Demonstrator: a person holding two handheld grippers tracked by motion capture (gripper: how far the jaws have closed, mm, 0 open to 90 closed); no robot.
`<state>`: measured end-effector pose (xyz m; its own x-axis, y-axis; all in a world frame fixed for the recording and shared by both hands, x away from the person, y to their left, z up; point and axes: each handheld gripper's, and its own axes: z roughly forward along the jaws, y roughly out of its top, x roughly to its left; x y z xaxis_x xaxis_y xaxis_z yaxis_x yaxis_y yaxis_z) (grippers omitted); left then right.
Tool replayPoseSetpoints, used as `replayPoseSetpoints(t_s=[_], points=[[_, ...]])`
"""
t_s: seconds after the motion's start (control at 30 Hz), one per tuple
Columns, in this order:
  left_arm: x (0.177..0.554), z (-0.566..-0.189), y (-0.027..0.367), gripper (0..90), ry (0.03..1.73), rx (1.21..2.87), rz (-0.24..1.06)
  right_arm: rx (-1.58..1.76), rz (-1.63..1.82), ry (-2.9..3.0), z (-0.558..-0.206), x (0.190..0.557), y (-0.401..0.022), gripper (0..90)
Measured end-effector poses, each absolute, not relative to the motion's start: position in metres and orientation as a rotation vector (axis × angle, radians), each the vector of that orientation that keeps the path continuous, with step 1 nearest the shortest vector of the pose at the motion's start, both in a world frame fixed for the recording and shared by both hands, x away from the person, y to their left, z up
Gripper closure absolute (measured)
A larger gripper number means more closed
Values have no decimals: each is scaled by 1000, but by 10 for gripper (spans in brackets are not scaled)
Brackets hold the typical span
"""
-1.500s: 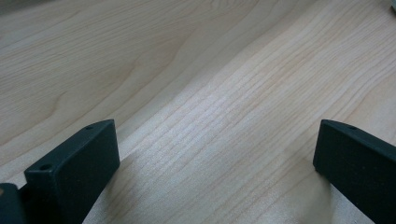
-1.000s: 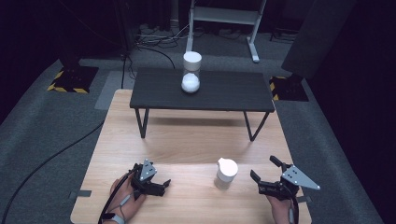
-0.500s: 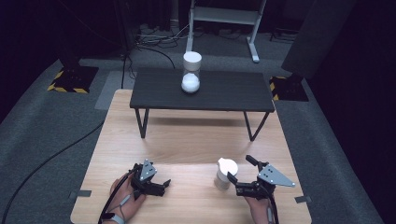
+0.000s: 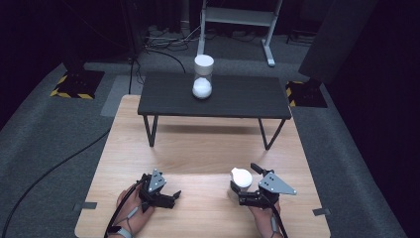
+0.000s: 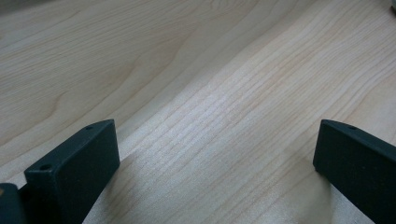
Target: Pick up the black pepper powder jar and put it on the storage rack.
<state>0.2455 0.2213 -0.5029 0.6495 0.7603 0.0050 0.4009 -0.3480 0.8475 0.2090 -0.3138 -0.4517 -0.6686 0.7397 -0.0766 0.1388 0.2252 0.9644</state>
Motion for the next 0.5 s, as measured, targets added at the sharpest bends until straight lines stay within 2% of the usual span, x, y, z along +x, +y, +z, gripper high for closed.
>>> replayPoseSetpoints(t_s=[0.27, 0.37, 0.5], points=[[245, -503, 221, 1, 908, 1975, 508, 850, 1411, 2014, -462, 206, -308, 70], [245, -503, 221, 0, 908, 1976, 509, 833, 1389, 2050, -464, 207, -309, 133], [245, -503, 221, 0, 907, 1976, 509, 819, 1360, 2067, -464, 209, -308, 163]])
